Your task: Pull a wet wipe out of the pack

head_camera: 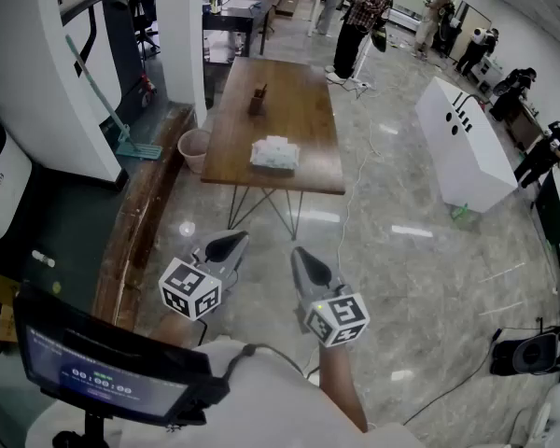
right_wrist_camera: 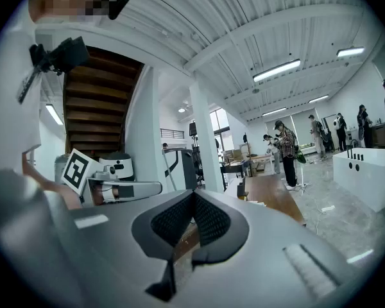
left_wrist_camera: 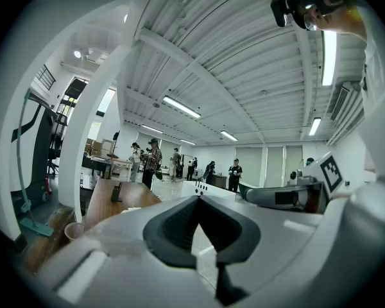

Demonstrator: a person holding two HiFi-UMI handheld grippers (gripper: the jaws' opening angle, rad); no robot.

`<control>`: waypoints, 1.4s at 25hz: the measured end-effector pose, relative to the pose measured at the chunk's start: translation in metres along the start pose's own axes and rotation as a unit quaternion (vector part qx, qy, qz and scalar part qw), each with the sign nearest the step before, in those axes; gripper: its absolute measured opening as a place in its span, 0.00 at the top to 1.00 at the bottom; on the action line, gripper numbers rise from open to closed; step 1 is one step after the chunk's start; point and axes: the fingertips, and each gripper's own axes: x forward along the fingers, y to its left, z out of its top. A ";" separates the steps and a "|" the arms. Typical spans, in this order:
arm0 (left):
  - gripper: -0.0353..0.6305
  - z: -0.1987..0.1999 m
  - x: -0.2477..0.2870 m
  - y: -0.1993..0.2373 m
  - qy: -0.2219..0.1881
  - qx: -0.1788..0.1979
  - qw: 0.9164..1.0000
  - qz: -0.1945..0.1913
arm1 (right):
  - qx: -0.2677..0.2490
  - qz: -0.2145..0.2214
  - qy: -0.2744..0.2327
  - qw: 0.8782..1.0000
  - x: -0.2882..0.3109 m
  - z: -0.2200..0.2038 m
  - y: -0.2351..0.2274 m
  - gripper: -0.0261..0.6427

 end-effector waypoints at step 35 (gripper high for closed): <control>0.94 -0.053 0.000 -0.039 0.058 -0.012 0.996 0.059 | 0.096 0.004 0.026 0.995 -0.079 -0.061 -0.050 0.95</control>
